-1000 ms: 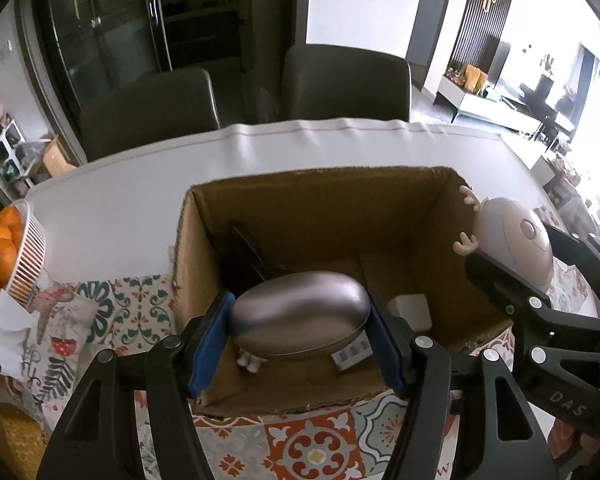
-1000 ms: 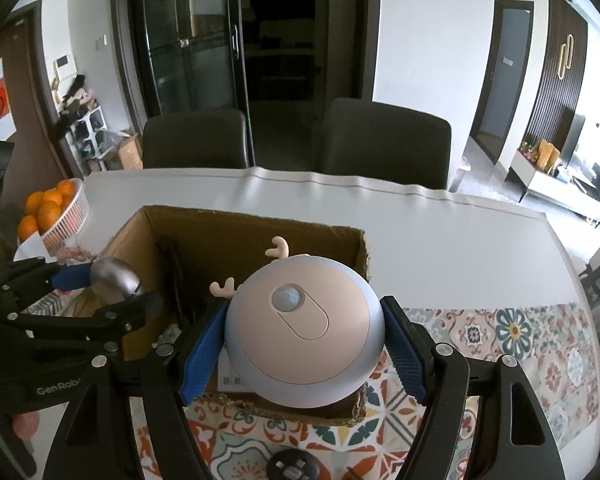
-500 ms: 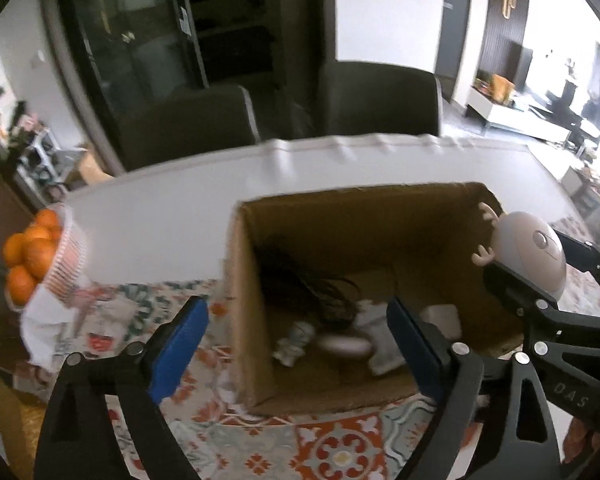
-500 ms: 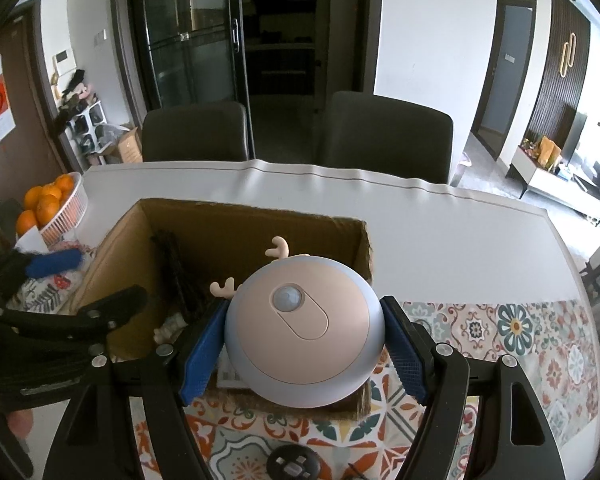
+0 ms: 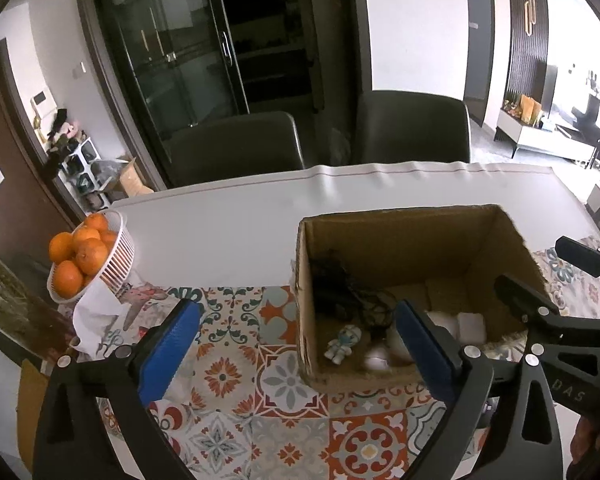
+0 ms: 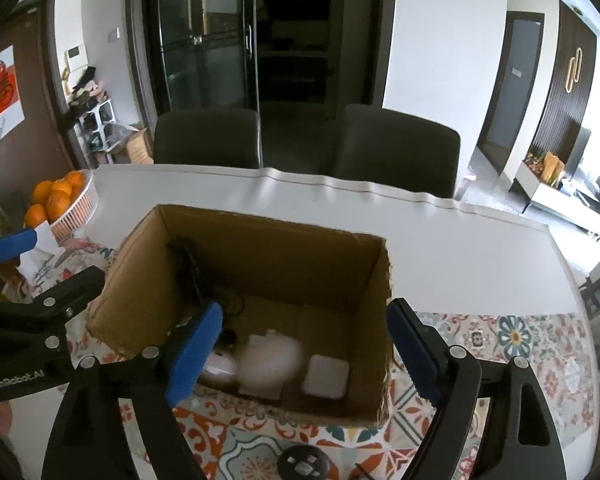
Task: Organize rigid objects
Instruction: 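Withdraw both open grippers from the box toward the black puck and flashlight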
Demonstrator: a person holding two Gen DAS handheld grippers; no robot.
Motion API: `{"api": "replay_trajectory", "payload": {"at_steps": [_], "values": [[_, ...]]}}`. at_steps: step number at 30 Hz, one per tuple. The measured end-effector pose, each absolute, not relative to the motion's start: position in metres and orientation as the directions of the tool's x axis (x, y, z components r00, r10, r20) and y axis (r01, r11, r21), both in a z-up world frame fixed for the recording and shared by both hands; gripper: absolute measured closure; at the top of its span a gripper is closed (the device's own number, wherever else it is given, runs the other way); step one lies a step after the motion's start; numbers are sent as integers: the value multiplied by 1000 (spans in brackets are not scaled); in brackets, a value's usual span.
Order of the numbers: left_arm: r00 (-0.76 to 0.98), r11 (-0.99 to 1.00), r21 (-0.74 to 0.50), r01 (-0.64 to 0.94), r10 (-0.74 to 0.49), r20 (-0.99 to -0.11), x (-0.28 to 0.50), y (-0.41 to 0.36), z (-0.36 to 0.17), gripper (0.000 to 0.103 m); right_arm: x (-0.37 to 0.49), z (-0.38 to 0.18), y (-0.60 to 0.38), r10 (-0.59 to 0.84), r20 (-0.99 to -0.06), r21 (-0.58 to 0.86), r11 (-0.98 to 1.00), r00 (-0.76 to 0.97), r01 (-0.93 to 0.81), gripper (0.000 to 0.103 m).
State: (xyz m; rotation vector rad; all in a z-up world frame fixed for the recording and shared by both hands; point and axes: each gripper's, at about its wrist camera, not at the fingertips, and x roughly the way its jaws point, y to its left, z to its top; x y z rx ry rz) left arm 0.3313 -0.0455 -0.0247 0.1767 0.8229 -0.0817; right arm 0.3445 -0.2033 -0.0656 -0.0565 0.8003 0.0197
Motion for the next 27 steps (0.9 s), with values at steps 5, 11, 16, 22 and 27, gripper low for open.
{"api": "replay_trajectory", "payload": {"at_steps": [5,11,16,22,27], "values": [[697,982,111,153,-27,-717,314,-50,-15,0,324,-54,-209,-11,-692,-41,999,722,-25,19],[728,983,114,146,-29,-685,293,-55,-4,0,300,-42,-213,-19,-665,-42,999,747,-12,18],[747,981,126,149,-28,-664,276,-62,1,0,283,-36,-218,-31,-643,-42,999,766,6,18],[752,981,119,156,-40,-658,260,-68,-1,0,260,-34,-222,-60,-621,-69,997,782,22,16],[746,981,105,162,-52,-664,249,-71,-6,0,245,-35,-227,-76,-611,-80,996,788,33,15]]}}
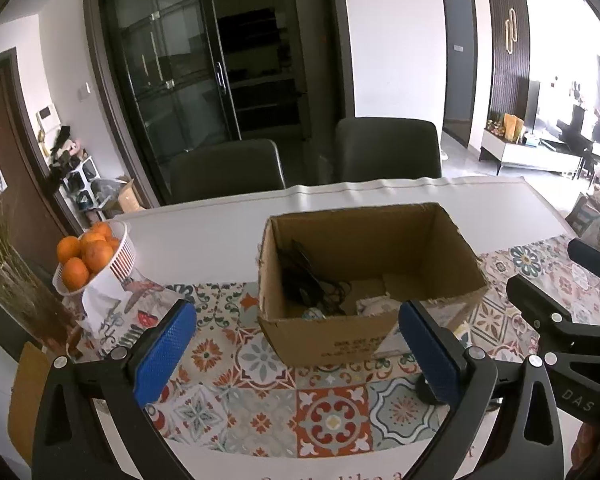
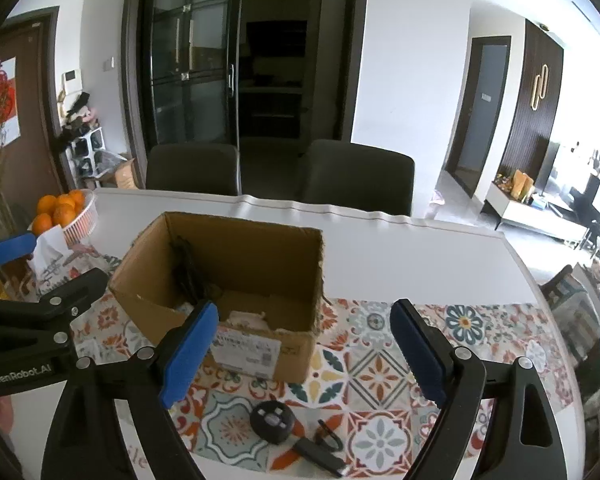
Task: Organize rigid objects
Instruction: 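Withdraw both open grippers from the box toward the black puck and flashlight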
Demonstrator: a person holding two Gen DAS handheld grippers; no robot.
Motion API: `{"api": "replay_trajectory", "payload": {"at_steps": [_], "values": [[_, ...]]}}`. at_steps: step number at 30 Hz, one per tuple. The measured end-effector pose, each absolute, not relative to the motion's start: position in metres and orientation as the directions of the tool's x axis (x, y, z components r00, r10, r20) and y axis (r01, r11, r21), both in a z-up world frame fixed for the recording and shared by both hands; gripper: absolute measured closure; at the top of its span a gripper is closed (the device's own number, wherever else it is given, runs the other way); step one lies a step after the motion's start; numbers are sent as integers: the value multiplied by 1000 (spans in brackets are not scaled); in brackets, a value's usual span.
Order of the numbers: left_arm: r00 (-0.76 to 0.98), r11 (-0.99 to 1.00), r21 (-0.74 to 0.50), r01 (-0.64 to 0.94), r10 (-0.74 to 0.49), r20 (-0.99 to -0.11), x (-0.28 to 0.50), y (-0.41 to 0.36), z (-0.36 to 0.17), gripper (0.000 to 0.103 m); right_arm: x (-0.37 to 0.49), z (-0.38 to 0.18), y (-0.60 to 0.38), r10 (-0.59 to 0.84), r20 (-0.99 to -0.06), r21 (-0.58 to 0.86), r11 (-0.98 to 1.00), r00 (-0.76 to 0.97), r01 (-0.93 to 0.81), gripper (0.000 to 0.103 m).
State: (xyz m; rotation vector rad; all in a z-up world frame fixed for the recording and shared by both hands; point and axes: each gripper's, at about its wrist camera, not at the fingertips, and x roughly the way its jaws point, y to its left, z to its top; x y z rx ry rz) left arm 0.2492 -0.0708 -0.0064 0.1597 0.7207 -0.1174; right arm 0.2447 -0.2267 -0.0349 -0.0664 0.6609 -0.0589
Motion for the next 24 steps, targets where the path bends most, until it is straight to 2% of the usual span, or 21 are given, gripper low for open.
{"api": "replay_trajectory", "payload": {"at_steps": [24], "values": [[699,976,72,207,-96,-709,199,-94,-66,0,187,-92,-250,-41,-654,1,998,756,55,15]]}}
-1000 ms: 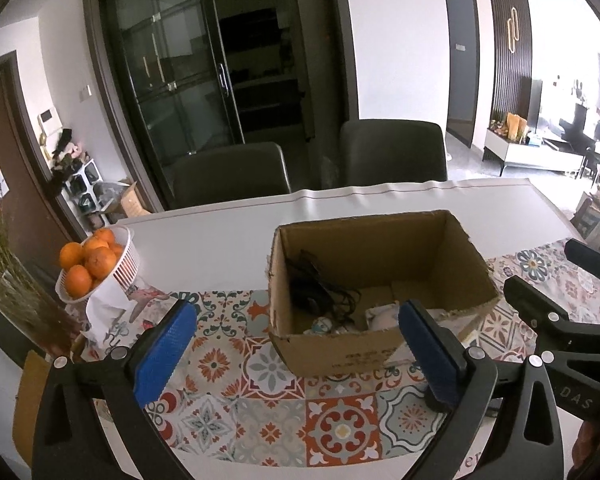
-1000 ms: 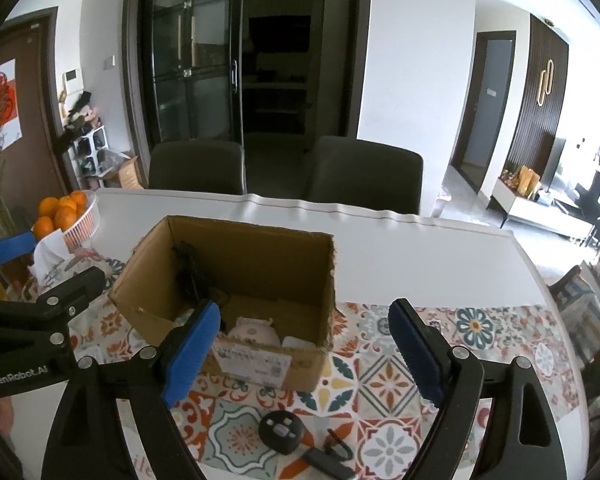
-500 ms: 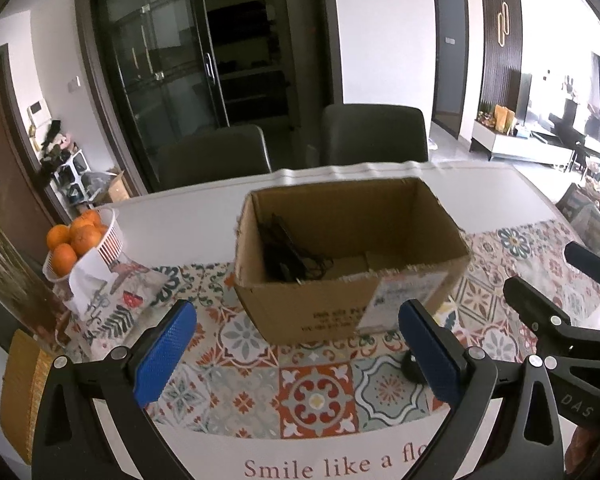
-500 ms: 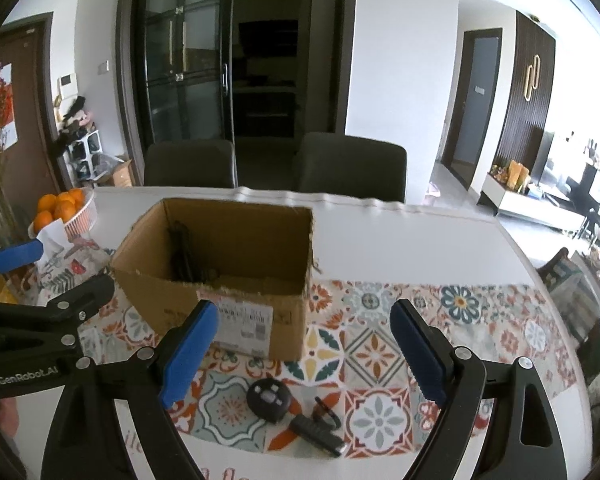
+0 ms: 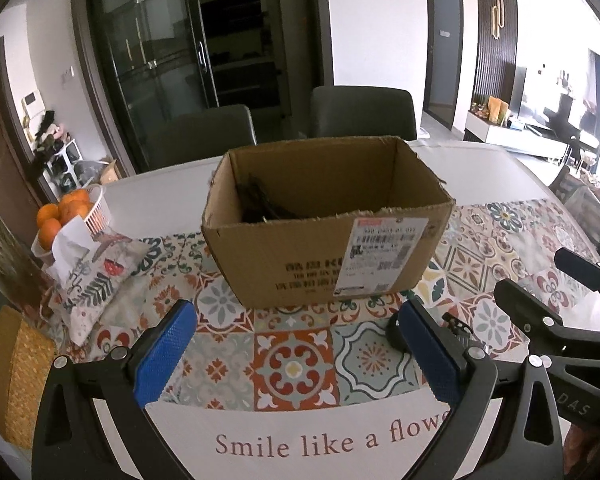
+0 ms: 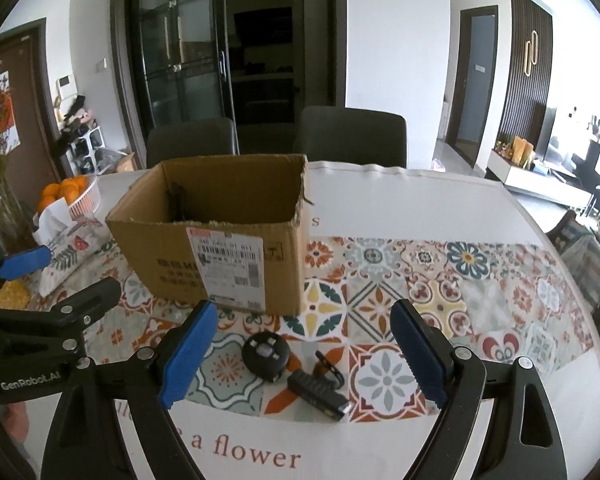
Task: Organize rigid objects
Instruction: 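Withdraw both open grippers from the box toward the black puck and flashlight, then grasp the black flashlight with clip with the right gripper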
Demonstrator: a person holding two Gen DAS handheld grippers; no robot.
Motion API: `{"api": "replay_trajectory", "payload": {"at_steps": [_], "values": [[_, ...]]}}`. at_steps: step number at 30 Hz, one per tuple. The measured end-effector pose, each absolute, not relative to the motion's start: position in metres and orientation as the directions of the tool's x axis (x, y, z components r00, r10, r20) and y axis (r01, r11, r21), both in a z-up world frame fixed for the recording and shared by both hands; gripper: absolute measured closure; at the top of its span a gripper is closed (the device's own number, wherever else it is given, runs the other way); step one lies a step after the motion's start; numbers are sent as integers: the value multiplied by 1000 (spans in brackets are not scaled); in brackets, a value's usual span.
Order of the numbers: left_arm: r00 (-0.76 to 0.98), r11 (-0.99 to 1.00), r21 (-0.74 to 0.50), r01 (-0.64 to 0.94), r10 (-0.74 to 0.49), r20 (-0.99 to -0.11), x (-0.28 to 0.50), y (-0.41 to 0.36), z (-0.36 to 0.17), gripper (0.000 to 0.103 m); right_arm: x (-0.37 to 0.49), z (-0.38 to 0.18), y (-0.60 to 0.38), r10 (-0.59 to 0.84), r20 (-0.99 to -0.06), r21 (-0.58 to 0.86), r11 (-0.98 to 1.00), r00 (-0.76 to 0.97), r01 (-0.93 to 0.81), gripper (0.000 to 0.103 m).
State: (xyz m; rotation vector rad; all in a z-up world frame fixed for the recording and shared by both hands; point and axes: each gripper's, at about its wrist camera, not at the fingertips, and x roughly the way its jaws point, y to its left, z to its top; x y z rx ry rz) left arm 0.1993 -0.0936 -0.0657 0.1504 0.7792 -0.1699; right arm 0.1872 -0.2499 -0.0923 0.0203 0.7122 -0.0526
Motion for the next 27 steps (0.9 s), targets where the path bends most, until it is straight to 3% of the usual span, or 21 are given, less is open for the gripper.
{"api": "replay_trajectory", "payload": {"at_steps": [27], "values": [[660,971,97,220,-75,-748,192,-98,-141,0,179,-178,-257,-22,-737,45,996,675,82,15]]}}
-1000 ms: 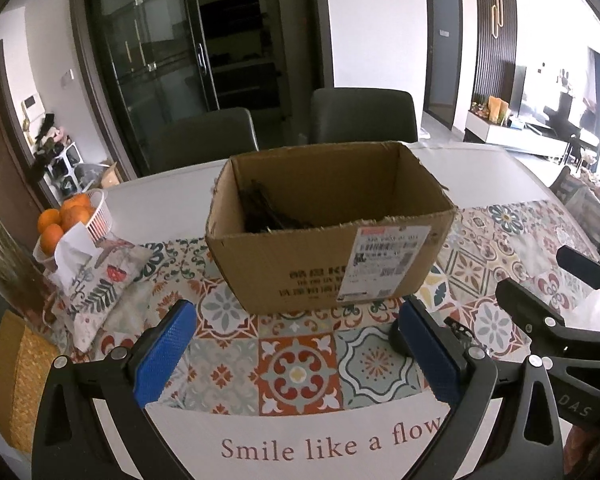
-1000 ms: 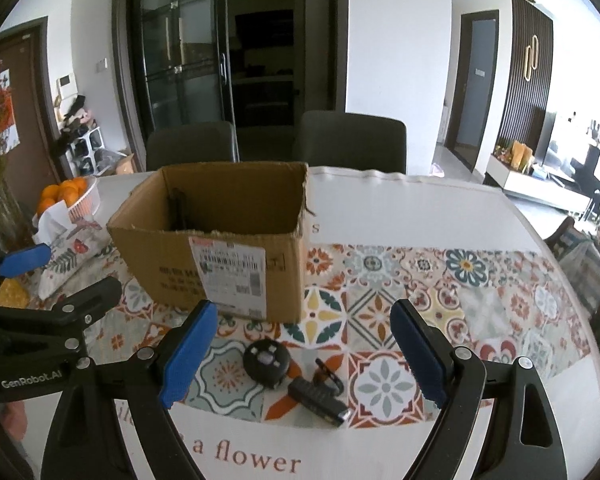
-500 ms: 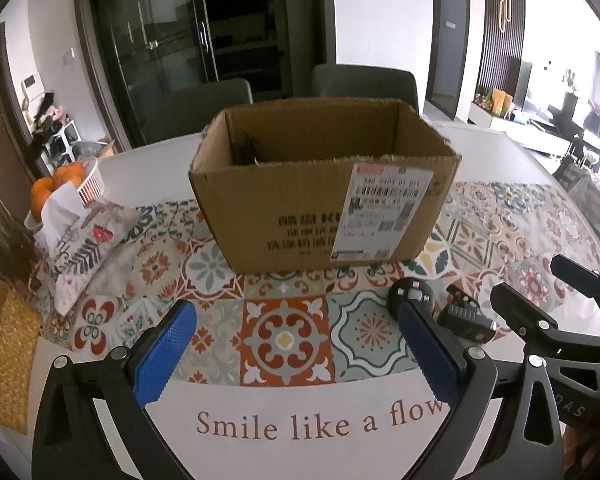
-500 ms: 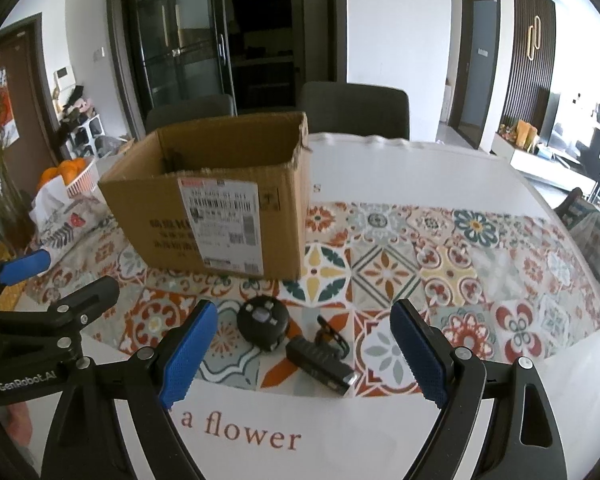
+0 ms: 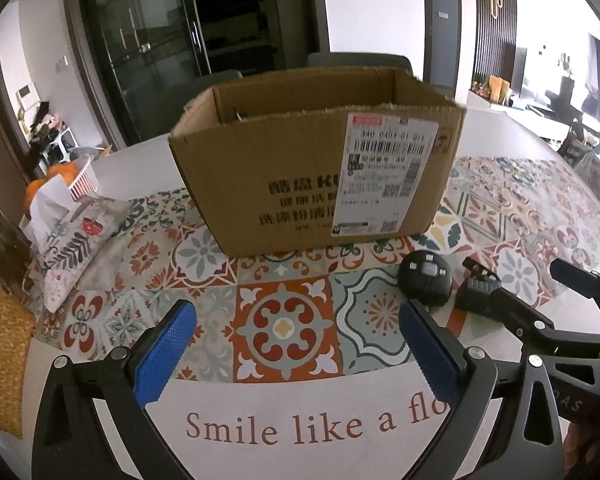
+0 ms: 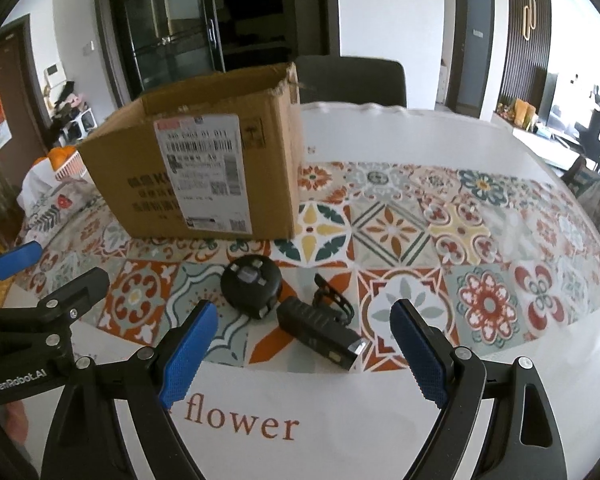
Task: Organize rigid objects
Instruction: 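Grasp the black flashlight with clip with the right gripper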
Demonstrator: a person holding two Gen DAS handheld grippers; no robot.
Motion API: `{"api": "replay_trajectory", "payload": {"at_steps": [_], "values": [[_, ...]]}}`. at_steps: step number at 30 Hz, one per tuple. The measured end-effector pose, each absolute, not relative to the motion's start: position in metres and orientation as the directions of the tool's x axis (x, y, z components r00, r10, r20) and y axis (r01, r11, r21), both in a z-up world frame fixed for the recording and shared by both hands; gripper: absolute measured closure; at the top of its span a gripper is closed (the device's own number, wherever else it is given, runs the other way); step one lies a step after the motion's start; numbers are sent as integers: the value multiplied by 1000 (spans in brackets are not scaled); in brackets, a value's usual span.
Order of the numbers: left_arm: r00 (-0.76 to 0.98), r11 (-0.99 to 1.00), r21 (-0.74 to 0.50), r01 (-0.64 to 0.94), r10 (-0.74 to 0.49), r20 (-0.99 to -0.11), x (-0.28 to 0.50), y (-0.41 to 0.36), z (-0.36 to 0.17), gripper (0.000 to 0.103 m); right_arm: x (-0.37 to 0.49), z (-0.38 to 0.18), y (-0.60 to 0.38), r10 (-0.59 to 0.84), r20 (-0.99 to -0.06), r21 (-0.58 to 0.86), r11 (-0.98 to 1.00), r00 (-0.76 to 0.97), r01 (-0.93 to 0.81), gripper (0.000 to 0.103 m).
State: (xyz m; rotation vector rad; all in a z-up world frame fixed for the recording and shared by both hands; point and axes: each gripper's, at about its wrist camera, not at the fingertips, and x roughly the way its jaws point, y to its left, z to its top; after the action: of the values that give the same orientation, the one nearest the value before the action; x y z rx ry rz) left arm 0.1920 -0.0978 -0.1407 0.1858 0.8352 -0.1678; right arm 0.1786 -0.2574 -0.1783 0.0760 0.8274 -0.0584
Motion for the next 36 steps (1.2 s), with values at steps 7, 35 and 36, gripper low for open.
{"api": "replay_trajectory", "payload": {"at_steps": [7,35,36], "values": [[637,967,107,230,-67,-768,204,-98,-159,0,189,-198,-259,-43,-753,41,993,657,111,15],[611,961,134,243,-44,-790,226,-104,-186,0,216,-240,-275,-66,-795,86,971,603,221,20],[610,961,135,243,-43,-791,226,-104,-186,0,216,-242,-276,-66,-799,87,970,597,225,20]]}}
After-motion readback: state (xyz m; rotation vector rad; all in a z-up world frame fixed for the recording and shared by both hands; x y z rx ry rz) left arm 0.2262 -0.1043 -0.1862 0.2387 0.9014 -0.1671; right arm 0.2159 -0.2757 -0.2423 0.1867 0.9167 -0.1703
